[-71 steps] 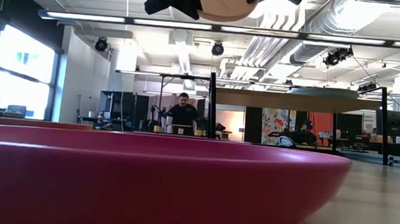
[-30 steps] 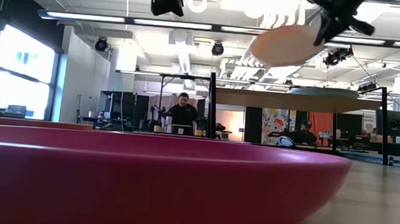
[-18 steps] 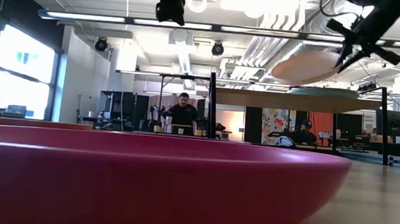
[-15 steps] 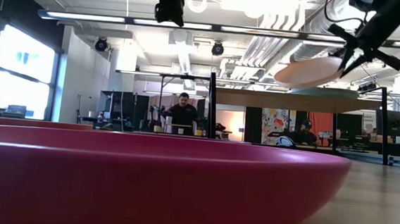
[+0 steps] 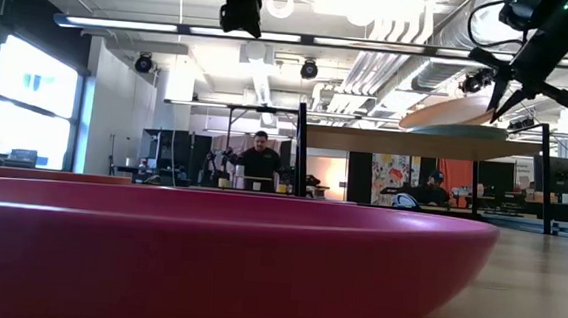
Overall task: Place and stack plates onto a shelf
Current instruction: Stack the light orange plate on top of the blue plate on the shelf
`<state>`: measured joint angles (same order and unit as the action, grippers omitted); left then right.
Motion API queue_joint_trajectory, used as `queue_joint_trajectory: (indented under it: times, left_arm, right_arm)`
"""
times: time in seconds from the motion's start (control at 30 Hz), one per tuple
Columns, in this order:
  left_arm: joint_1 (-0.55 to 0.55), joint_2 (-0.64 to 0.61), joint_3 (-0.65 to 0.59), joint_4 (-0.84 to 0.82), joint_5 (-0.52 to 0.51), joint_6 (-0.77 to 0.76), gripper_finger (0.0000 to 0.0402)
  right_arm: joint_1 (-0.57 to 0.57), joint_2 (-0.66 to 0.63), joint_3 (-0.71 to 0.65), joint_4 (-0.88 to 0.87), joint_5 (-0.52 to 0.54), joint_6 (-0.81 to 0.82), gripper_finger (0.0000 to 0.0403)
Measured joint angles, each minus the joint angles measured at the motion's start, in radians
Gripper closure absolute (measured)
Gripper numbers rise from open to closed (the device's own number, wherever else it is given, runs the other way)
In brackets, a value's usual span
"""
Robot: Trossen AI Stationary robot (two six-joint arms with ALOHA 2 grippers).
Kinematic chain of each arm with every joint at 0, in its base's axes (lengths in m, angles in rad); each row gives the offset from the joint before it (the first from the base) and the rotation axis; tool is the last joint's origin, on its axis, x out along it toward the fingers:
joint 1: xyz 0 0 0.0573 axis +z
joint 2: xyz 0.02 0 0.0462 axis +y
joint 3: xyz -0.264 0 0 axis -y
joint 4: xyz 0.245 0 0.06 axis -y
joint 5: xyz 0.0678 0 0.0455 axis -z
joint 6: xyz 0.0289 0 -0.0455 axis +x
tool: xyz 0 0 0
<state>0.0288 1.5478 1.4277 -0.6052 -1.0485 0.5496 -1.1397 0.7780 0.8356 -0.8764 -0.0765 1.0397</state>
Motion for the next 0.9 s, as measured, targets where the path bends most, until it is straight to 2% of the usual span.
queue_joint_trajectory:
  times: [0.23,0.6,0.9]
  left_arm:
    - [0.0,0.0,0.0,0.0,0.0,-0.025,0.0266]
    - [0.0,0.0,0.0,0.0,0.0,-0.024,0.0266]
    - [0.0,0.0,0.0,0.0,-0.001,-0.023,0.0266]
  right_arm:
    - [0.0,0.0,0.0,-0.031,0.001,0.001,0.0398]
    - [0.0,0.0,0.0,-0.04,0.004,-0.024,0.0333]
    - [0.001,-0.03,0.0,-0.04,-0.03,-0.055,0.0316]
